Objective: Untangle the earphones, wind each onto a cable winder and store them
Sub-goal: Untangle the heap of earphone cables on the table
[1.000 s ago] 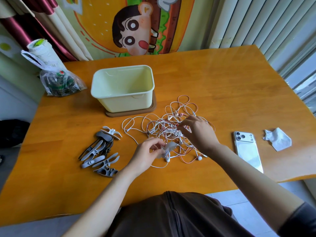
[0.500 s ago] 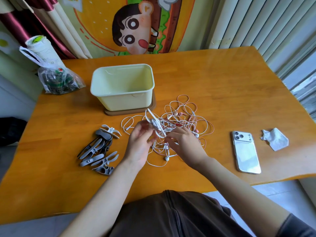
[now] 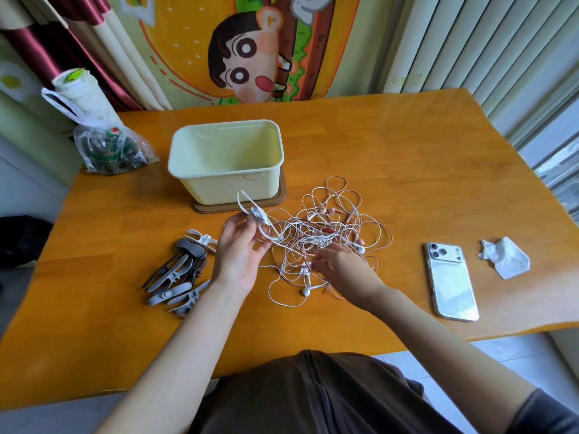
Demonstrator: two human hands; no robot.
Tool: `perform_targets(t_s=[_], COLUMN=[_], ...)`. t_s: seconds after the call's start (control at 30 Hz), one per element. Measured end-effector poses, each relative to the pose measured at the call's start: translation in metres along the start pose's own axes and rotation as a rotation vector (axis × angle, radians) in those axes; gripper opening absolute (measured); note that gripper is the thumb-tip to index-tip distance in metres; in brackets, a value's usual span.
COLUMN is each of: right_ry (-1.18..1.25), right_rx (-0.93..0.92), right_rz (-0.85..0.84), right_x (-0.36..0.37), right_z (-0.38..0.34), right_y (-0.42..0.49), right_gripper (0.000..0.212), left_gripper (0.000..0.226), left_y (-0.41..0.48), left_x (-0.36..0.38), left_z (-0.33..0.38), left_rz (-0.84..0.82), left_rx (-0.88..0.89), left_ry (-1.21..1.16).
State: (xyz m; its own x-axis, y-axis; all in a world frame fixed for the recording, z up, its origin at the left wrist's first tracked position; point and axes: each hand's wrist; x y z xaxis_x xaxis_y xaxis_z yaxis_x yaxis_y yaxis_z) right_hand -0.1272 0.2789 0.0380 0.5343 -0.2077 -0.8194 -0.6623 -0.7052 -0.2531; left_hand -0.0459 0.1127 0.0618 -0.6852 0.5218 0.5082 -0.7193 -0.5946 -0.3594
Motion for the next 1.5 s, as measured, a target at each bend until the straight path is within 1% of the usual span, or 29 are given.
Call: perform_targets(t_s=[0.1,0.17,0.2,0.27,0.33,0.4,0.5,0.6,0.7,0.73,0.87,1.0,1.1,1.17,1.23,1.27,1.4,1.5], right_ry=[-0.128,-0.173,-0.159,-0.046,0.102,0.225,0.357,0.475,0.505,0.499,0.378,0.325,0.33,0.333,0.312,0.294,0.237,0.2], right_rx=[0.097,0.112,0.095,0.016,-0.063,-0.126,-0.153,-0.107,-0.061,-0.045,-0.088,-0.147,-0.156,-0.165,-0.174,-0.179,-0.202,-0.195], right_rz=[-0.018,0.003,0.021,0.061,0.082,0.097,0.107,0.111,0.101,0.108,0.155,0.159,0.155,0.148,0.138,0.133,0.15,0.2], right_x=[-0.006,-0.007,-0.007,-0.006,-0.004,0.0,0.005,0.005,0.009,0.009,0.006,0.005,0.003,0.001,-0.002,-0.003,-0.011,-0.021], right_z=[0.015,0.017,0.013,-0.003,-0.024,-0.041,-0.056,-0.062,-0.06,-0.057,-0.045,-0.042,-0.045,-0.047,-0.045,-0.043,-0.035,-0.03], right_y=[0.003,0.004,0.005,0.004,0.003,0.002,0.004,0.006,0.008,0.01,0.011,0.006,0.002,0.0,-0.001,-0.001,-0.004,-0.002], right_gripper=[0.025,0.025,0.031,0.047,0.051,0.047,0.043,0.031,0.011,0.008,0.02,0.022,0.022,0.023,0.022,0.022,0.019,0.016], left_gripper=[0.011,0.009,0.008,0.007,0.007,0.009,0.01,0.008,0.01,0.011,0.012,0.01,0.012,0.015,0.018,0.017,0.016,0.011], left_y=[0.003,0.003,0.002,0.001,0.0,-0.002,-0.003,-0.003,-0.003,-0.003,-0.007,-0.006,-0.005,-0.003,-0.001,-0.001,0.001,-0.001], left_x=[-0.007,-0.008,-0.007,-0.003,0.002,0.007,0.011,0.011,0.009,0.009,0.006,0.005,0.003,-0.002,-0.007,-0.008,-0.014,-0.017], left_z=[0.004,0.004,0.004,0.0,-0.004,-0.008,-0.008,-0.006,-0.005,-0.005,-0.008,-0.013,-0.019,-0.023,-0.025,-0.025,-0.025,-0.027], left_rz=[0.044,0.047,0.045,0.029,0.002,-0.017,-0.035,-0.036,-0.017,-0.007,0.022,0.066,0.101,0.068,-0.004,-0.028,-0.072,-0.17], left_rx=[0.065,0.084,0.086,0.086,0.093,0.101,0.093,0.068,0.027,0.019,0.021,0.026,0.106,0.241,0.374,0.414,0.478,0.449], left_ry=[0.088,0.106,0.113,0.114,0.105,0.099,0.062,0.039,0.014,0.013,0.059,0.095,0.253,0.515,0.789,0.878,1.049,1.147])
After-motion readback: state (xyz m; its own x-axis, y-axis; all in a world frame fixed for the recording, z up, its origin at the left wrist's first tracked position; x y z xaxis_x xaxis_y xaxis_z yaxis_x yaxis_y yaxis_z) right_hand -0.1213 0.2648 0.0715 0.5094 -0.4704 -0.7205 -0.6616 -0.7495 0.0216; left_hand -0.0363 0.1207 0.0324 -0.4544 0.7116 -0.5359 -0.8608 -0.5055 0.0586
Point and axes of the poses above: each hand's wrist, its own y-axis towards the middle knuckle, its own x-axis out of the palm, z = x × y, and after that the axes turned 2 degrees about x, right-handed
